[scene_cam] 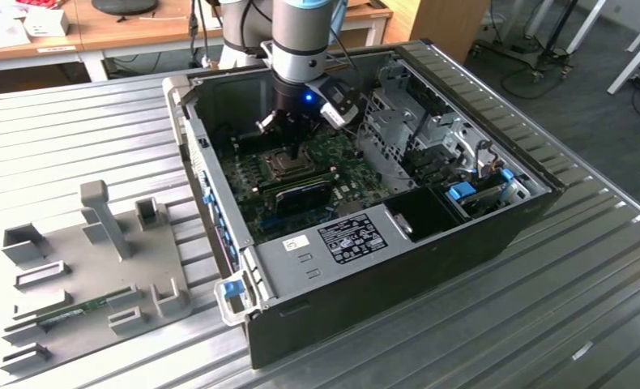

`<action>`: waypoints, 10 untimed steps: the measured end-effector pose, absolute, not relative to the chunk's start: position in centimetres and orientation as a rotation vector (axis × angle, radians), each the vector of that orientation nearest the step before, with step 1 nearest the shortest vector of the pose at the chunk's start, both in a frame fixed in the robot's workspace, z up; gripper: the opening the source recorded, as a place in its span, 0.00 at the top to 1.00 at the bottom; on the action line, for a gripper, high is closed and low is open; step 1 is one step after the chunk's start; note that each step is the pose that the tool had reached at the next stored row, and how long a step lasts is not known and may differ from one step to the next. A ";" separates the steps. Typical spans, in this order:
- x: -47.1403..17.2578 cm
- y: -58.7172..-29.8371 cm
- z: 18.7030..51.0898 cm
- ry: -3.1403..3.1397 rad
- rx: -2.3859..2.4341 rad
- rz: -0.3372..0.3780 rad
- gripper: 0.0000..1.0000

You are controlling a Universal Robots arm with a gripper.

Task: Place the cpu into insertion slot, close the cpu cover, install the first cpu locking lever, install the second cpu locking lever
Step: 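Install the first cpu locking lever, then install the second cpu locking lever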

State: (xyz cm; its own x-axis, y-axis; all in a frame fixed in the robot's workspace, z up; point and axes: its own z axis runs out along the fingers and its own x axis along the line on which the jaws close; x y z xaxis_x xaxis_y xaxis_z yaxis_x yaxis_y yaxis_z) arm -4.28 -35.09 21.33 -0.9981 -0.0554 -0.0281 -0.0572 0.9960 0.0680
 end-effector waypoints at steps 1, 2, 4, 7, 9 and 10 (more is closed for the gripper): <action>-4.3 -35.1 21.3 3.112 -0.088 0.107 0.90; -4.3 -35.1 21.3 3.113 -0.088 0.108 0.90; -4.3 -35.1 21.3 3.113 -0.088 0.108 0.90; -4.3 -35.1 21.4 3.113 -0.088 0.108 0.90; -4.3 -35.1 21.4 3.113 -0.088 0.108 0.90; -4.3 -35.1 21.4 3.113 -0.088 0.108 0.90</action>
State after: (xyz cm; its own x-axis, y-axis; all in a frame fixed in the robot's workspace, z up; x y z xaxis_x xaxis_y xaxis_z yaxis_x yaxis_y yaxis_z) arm -4.28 -35.09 21.39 -0.9981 -0.0555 -0.0269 -0.0573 0.9960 0.0684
